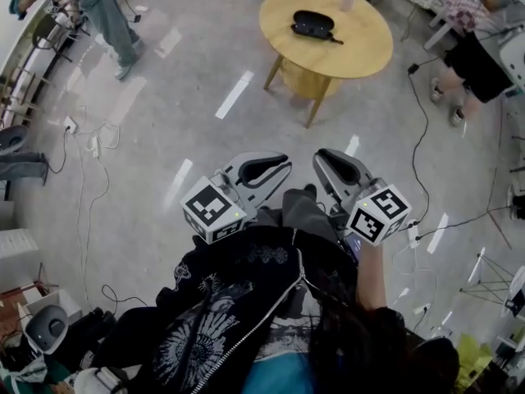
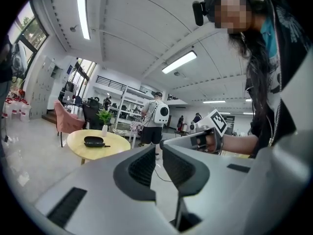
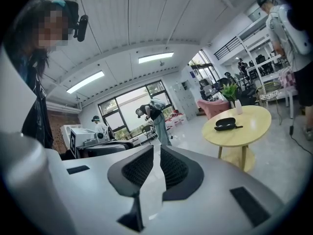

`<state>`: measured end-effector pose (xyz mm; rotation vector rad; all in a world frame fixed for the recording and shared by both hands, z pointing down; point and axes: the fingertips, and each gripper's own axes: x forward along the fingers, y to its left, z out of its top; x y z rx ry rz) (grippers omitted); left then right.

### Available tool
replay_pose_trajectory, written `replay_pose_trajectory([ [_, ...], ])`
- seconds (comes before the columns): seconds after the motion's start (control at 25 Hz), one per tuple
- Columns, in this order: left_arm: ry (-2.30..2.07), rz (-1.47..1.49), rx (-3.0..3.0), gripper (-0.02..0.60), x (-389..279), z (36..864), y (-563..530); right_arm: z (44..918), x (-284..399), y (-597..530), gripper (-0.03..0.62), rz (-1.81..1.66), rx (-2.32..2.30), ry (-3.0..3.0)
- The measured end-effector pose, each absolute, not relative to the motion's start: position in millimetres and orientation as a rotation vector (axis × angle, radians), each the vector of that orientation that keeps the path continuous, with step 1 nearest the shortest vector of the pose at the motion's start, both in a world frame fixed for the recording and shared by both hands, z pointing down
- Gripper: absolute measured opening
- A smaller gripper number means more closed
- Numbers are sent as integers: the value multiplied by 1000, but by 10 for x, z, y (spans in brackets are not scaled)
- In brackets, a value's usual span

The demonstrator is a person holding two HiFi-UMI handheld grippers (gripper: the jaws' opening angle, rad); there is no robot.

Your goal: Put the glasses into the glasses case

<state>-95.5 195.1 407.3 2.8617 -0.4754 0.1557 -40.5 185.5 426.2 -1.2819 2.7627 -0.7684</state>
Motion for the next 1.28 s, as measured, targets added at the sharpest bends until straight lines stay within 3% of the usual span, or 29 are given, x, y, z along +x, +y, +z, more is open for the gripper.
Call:
replay_pose_trajectory([
  [1.28, -381, 182, 2931, 38, -875, 4000, 2273, 4202, -202, 2134, 57, -706, -1337, 2853],
])
